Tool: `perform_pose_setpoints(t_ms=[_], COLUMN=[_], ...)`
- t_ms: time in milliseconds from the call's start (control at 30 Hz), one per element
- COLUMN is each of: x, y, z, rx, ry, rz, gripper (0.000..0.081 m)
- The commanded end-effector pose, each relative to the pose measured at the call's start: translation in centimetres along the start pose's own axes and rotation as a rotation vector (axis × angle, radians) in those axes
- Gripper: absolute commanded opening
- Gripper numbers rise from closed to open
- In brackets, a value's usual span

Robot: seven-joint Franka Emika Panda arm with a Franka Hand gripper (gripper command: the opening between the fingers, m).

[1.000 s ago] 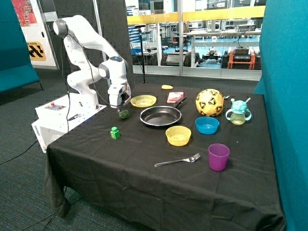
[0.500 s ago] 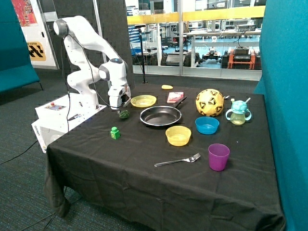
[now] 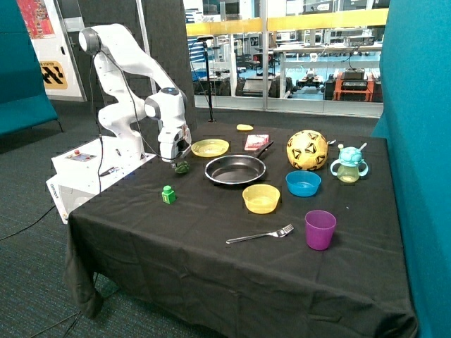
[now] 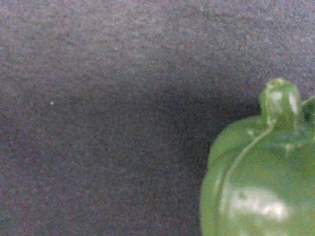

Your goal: Cook the capsicum and place it on a plate

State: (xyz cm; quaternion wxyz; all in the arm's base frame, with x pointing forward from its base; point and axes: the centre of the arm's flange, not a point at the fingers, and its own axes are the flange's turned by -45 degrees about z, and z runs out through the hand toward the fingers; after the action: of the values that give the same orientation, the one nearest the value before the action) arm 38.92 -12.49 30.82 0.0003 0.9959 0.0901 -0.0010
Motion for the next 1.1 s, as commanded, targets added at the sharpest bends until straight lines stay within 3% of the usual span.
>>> perform_pose_setpoints(t_ms=[0,267,1067], x=[0.1,1.1,0.7], y=[0.2,0.1,0.0], z=[0.4,0.6,1.9], rx=[0.0004,0.0004,0.0004], ry=[0.002,0.002,0.002], rz=[0.01,0.004,0.02], gripper=[0.0751,0.0743,0.0722])
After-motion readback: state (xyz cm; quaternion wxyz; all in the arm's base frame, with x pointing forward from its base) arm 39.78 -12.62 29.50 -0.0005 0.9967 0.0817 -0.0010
